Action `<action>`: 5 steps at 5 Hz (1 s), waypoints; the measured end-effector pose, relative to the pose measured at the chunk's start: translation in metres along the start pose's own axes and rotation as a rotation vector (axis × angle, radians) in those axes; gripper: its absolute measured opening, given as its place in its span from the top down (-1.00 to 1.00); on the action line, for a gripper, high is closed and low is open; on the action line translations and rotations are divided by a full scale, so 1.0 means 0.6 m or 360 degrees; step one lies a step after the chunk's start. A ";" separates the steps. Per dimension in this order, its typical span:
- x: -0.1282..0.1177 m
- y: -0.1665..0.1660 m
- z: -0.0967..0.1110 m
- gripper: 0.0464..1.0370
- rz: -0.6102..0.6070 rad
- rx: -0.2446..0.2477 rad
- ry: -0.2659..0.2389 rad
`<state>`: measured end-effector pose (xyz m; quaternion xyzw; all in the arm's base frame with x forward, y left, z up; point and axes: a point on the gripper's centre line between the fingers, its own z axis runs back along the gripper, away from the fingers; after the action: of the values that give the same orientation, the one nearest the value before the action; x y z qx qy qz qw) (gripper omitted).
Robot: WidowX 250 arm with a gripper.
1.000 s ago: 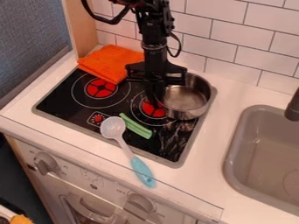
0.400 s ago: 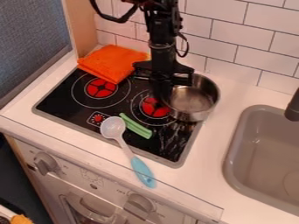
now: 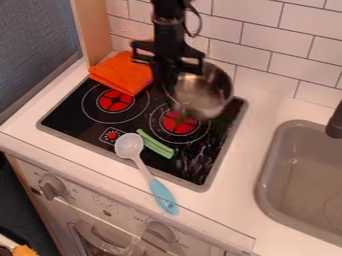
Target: Take the silver pot and keep it on the bottom left of the stove.
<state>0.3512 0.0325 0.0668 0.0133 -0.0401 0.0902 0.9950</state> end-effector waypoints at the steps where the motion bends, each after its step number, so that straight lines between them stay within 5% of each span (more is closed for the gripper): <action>1: -0.024 0.072 0.020 0.94 0.0138 -0.0015 -0.0027; 4: -0.095 0.266 0.002 0.94 0.0578 0.0079 -0.0067; 5: -0.116 0.292 -0.020 0.94 0.0622 0.0080 -0.0018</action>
<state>0.2522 0.1928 0.0528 0.0306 -0.0453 0.2824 0.9577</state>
